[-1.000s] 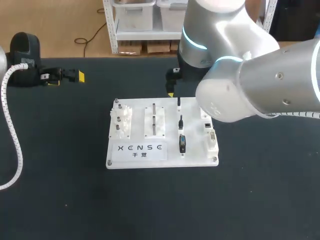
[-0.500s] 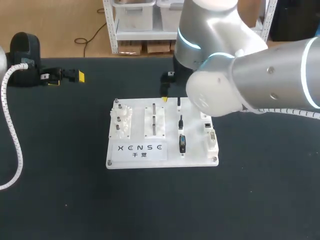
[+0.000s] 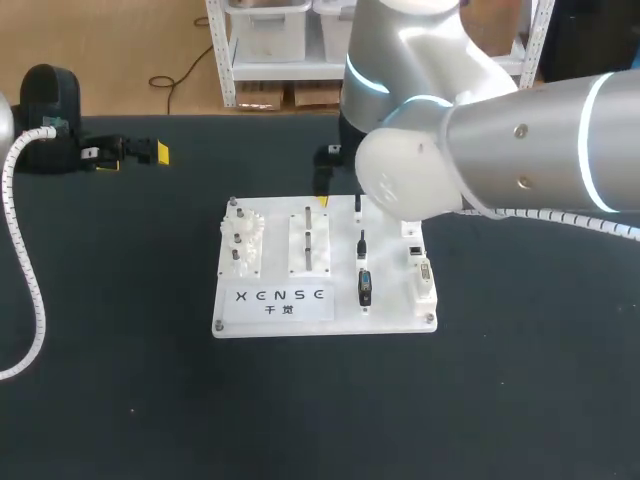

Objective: Insert the USB connector, Ethernet cable, and multi-pin plug into their matching sockets one by one.

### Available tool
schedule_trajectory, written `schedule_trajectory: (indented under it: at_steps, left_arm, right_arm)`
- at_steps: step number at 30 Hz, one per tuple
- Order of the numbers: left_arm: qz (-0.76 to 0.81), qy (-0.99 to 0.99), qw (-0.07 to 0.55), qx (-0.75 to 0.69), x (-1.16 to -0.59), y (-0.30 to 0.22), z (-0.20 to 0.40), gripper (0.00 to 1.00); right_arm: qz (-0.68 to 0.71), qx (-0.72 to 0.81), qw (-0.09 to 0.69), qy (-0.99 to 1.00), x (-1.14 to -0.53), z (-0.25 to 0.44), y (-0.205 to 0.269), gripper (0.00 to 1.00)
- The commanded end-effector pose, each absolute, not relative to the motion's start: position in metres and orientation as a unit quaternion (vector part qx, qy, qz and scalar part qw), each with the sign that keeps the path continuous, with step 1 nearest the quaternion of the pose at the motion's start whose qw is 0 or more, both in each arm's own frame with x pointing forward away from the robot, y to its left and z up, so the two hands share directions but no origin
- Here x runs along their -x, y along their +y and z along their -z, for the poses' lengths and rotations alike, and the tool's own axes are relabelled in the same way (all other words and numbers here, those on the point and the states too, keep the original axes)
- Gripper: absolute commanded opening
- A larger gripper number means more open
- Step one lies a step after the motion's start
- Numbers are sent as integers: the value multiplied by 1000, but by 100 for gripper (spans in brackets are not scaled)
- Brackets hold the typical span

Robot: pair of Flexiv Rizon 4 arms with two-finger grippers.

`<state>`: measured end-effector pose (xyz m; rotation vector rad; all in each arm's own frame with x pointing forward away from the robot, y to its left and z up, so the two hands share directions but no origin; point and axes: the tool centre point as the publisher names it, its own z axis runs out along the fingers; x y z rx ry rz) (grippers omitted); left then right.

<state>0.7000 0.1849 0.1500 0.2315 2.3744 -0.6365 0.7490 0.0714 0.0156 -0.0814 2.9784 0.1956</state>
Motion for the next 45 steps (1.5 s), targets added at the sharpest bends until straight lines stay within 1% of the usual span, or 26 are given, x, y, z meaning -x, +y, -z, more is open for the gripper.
schedule_trajectory:
  at_steps: [1,19,24,45]
  left_arm:
    - [243,908,330,-89,-700,185,-150,100]
    - [243,908,330,-89,-700,185,-150,100]
    - [243,908,330,-89,-700,185,-150,100]
    - [243,908,330,-89,-700,185,-150,100]
  right_arm:
    - [-71,29,76,994,-750,-14,72,100]
    - [-71,29,76,994,-750,-14,72,100]
    - [-48,-4,61,997,-753,-11,67,100]
    - [-24,-23,41,999,-762,-5,74,100]
